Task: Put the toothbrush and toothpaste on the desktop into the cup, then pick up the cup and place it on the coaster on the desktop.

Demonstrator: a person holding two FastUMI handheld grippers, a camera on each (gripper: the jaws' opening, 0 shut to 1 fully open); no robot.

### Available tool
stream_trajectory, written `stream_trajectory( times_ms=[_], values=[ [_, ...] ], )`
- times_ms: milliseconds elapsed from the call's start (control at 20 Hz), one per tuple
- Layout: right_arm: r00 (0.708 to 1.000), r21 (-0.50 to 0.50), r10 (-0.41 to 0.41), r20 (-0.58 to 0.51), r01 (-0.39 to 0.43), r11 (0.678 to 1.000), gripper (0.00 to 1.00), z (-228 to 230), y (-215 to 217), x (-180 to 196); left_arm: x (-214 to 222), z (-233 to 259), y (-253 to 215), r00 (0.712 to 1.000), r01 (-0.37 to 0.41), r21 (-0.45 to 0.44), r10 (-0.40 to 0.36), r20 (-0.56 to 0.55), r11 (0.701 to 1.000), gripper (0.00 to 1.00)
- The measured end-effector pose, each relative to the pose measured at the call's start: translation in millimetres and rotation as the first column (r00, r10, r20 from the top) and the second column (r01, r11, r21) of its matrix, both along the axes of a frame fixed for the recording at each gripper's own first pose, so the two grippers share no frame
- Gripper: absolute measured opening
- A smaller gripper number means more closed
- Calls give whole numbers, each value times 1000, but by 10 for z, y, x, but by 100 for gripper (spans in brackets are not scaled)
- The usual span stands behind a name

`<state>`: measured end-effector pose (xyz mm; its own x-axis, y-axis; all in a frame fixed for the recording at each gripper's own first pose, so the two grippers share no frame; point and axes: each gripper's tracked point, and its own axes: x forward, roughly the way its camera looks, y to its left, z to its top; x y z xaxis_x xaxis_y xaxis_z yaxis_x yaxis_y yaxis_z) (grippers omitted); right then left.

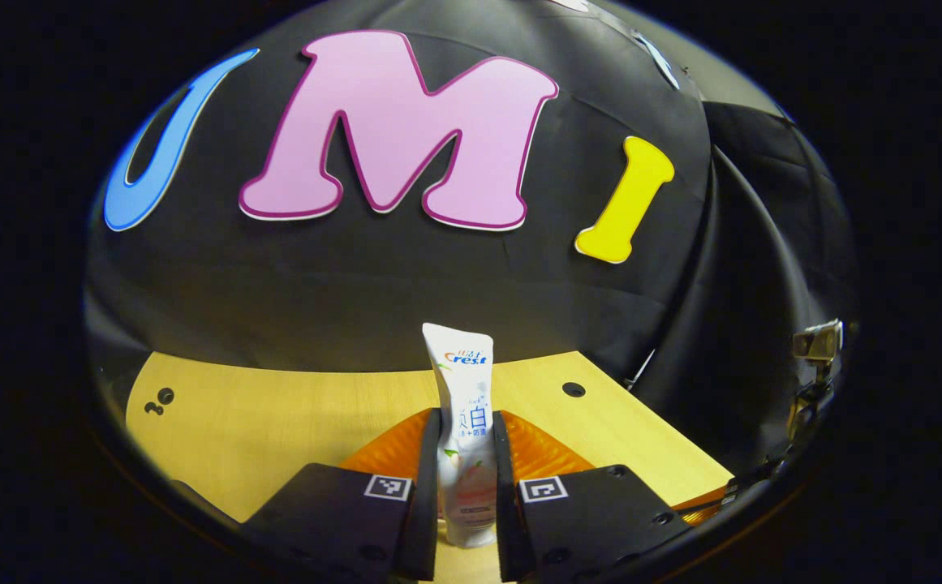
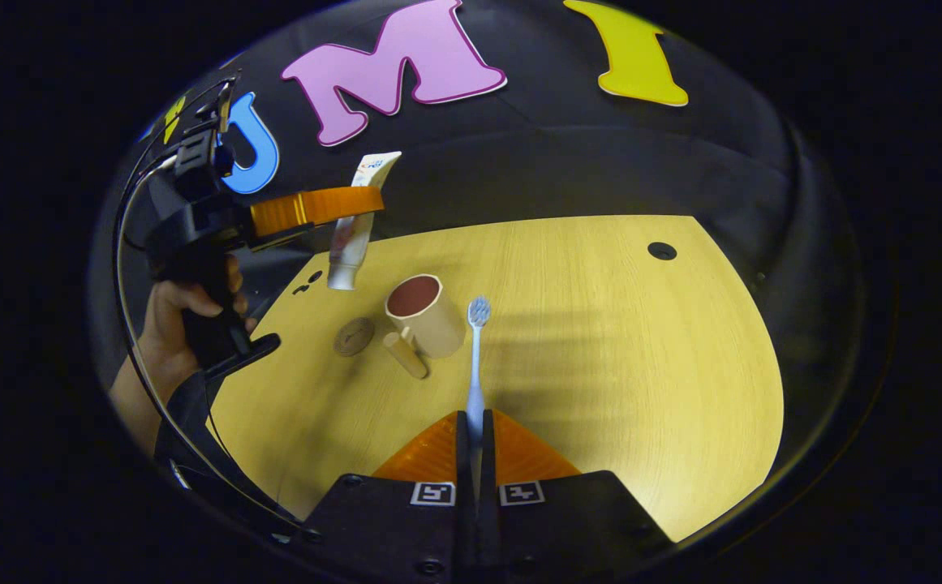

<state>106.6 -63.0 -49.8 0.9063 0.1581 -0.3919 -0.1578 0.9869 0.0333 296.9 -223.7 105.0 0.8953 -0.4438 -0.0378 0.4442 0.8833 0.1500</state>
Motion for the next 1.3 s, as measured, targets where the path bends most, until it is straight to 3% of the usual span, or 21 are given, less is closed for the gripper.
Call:
stream_trajectory(
  times_ms=[250,450,500,550,900,1100,1300],
  values=[
    [999,-5,-34,-16,34,999,5,-49,-176,102,482,-278,1,1000,6,-33,-6,-7,999,34],
    [999,-28,-31,-14,31,999,5,-87,-180,177,625,-412,6,999,26,-56,-25,22,998,34],
    [1000,-36,-27,-13,26,999,5,-94,-167,185,643,-456,13,999,26,-52,-24,30,998,29],
    [1000,-38,-22,-15,21,999,5,-111,-149,194,655,-499,19,999,24,-45,-22,39,999,34],
    [1000,-31,15,-12,-15,999,5,-125,21,279,627,-830,139,1000,0,-28,1,14,1000,43],
    [999,-16,32,26,-31,999,5,-20,130,345,462,-731,249,998,-48,-12,48,44,999,99],
    [995,0,45,87,-45,999,5,220,242,481,78,-440,498,988,-98,-70,106,109,993,98]
  ],
)
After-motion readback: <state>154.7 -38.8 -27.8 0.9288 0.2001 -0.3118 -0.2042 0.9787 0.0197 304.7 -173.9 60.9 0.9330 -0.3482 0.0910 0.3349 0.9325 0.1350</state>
